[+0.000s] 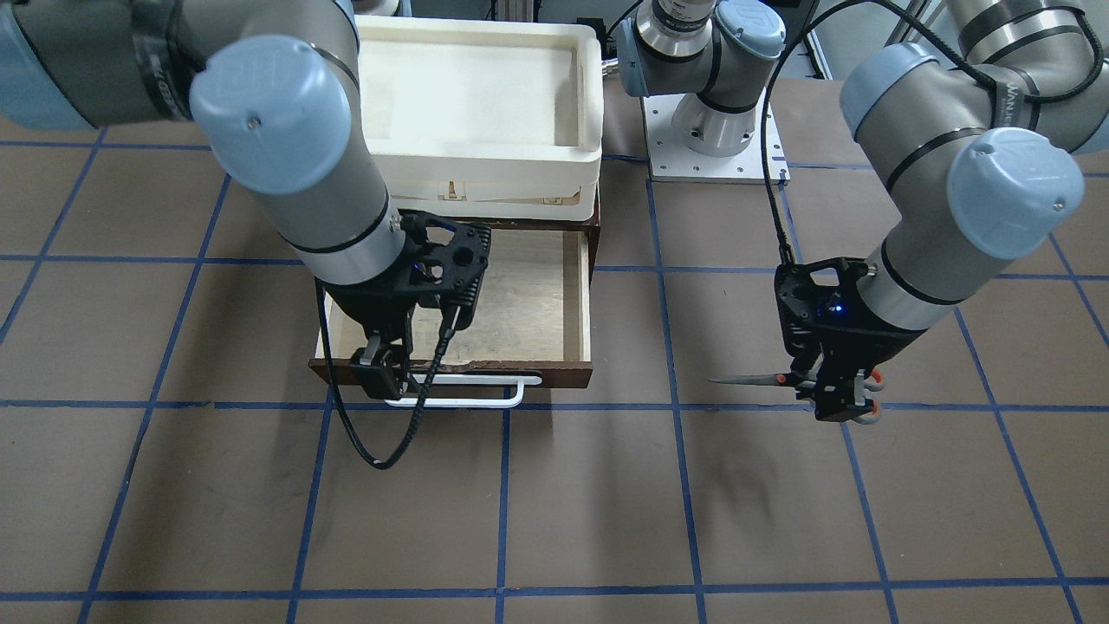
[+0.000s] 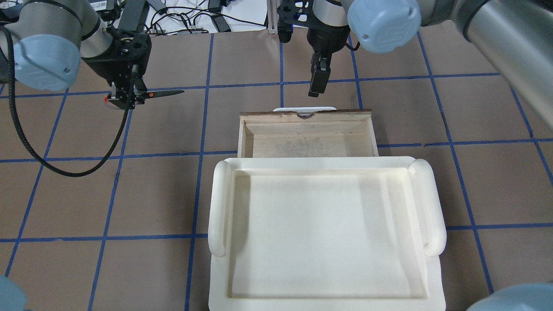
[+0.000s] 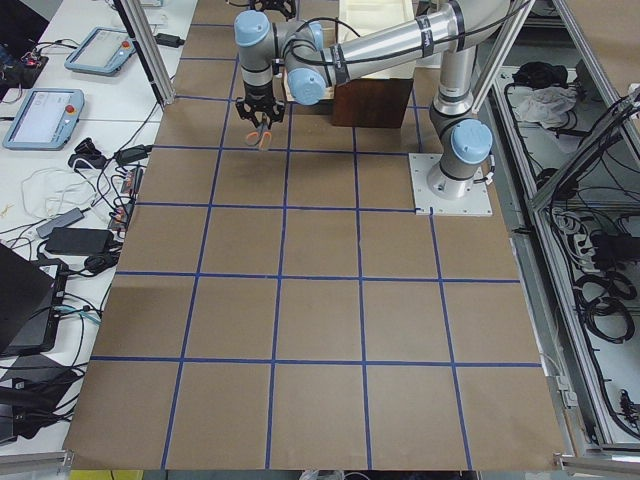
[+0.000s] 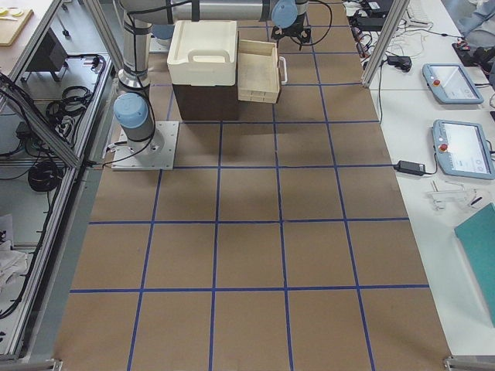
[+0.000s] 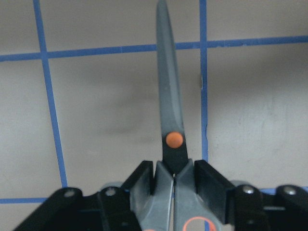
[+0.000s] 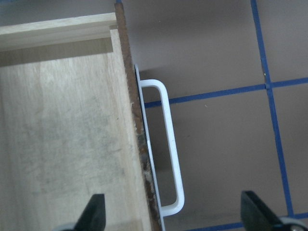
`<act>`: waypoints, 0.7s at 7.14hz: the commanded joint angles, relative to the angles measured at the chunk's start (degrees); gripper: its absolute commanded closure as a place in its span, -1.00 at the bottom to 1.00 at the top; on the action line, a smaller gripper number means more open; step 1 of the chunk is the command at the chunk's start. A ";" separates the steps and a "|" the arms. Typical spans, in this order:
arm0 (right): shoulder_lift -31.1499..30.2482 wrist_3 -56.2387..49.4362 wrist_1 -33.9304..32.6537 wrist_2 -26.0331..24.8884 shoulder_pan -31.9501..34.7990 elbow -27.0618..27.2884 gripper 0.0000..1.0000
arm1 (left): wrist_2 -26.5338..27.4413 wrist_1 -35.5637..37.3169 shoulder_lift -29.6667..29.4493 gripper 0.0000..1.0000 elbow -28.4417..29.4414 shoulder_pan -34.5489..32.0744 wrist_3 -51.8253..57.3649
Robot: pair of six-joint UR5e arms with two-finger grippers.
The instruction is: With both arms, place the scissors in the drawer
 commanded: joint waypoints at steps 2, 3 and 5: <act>-9.39 7.42 12.63 -0.07 -1.69 1.12 -1.00 | 0.14 -1.18 1.41 1.00 -0.09 -8.03 -8.54; -11.42 13.56 12.23 -0.86 -2.31 2.70 -1.00 | 0.23 -1.27 1.07 1.00 -0.44 -10.33 -10.48; -13.99 29.00 10.31 -3.48 -3.19 3.77 -1.00 | 0.14 -1.27 0.89 1.00 -0.44 -17.60 -19.51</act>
